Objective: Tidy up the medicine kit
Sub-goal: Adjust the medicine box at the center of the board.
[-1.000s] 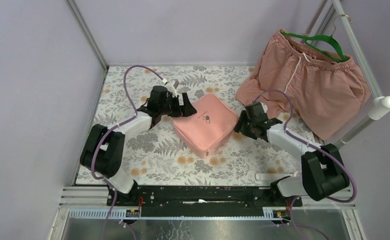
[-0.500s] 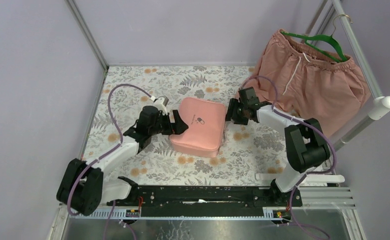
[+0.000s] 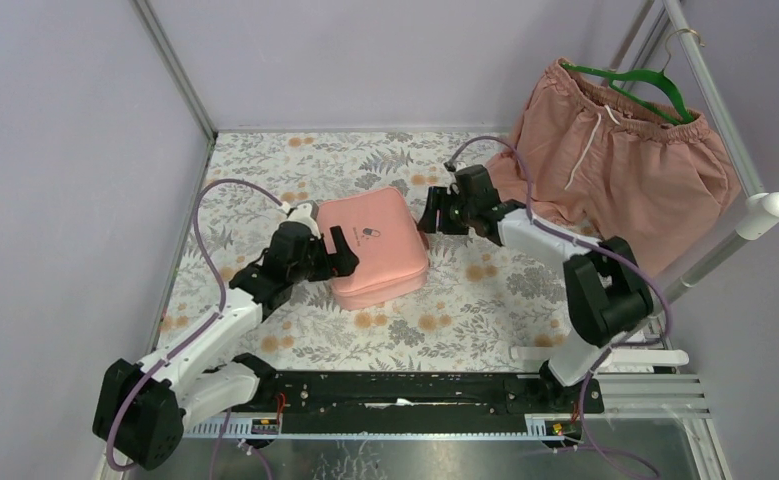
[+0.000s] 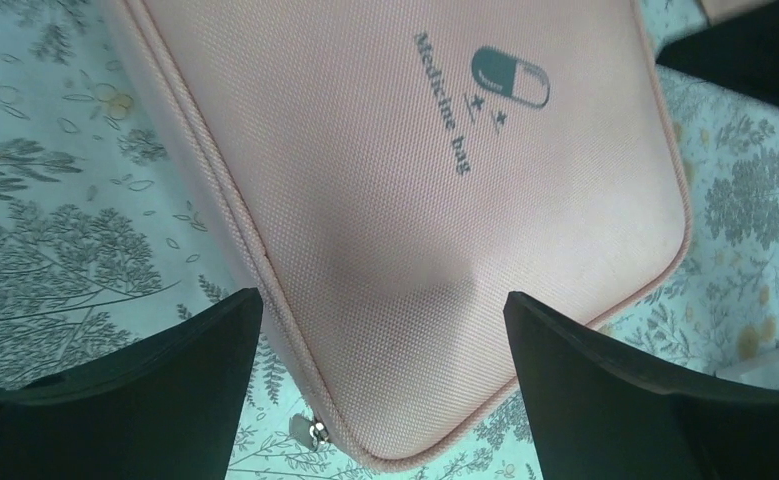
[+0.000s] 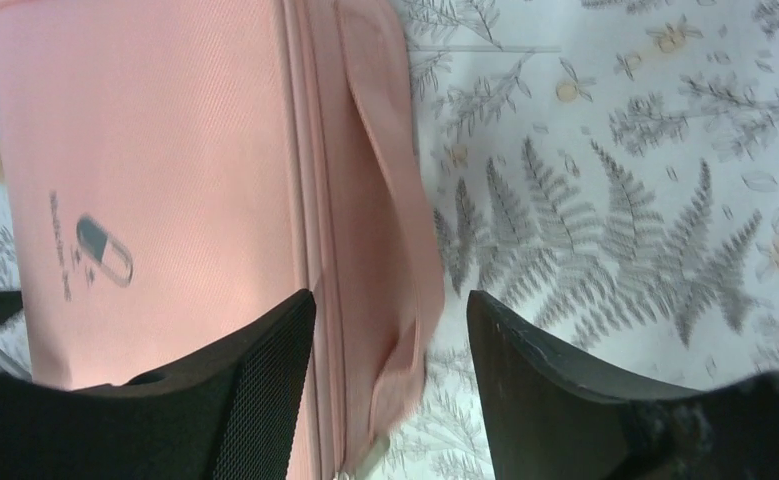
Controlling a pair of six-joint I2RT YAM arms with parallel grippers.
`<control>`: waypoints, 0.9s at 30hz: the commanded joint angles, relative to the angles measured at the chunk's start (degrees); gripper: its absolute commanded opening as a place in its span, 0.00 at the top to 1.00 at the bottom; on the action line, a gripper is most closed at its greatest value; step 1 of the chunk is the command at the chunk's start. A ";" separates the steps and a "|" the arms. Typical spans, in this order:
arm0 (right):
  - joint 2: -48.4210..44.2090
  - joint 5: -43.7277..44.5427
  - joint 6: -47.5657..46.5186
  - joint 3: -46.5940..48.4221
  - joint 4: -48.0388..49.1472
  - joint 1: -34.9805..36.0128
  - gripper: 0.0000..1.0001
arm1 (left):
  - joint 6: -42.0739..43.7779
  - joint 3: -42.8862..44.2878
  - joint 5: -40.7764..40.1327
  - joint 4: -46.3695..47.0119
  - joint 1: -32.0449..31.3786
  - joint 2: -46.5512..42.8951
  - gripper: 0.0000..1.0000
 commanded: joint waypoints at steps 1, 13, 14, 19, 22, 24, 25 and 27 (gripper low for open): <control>-12.13 6.60 -2.91 -6.55 0.77 0.12 0.34 | 0.78 6.95 -9.67 -4.89 -0.64 -2.52 0.01; -30.54 -8.68 -10.29 -36.27 25.29 -2.68 0.40 | 9.81 18.55 -12.36 -11.22 -0.51 1.48 0.01; -30.68 -10.21 -9.38 -39.06 30.56 -2.65 0.42 | 10.20 19.10 -12.27 -11.40 -0.55 1.76 0.01; -27.65 -11.35 -9.24 -48.44 51.85 -2.27 0.50 | 11.53 20.00 -10.95 -10.92 -0.23 3.23 0.01; -25.75 -11.80 -13.22 -48.55 53.71 -1.59 0.49 | 11.88 20.44 -10.35 -10.94 0.04 4.87 0.01; -24.72 -12.33 -16.03 -48.46 55.07 -0.28 0.46 | 11.98 20.49 -9.97 -10.65 0.27 5.56 0.01; -24.16 -12.34 -17.28 -48.46 56.00 0.60 0.45 | 12.05 20.51 -9.67 -10.43 0.51 5.78 0.01; -22.57 -12.30 -19.09 -47.81 56.78 2.16 0.42 | 12.29 20.53 -9.13 -9.93 1.08 6.16 0.01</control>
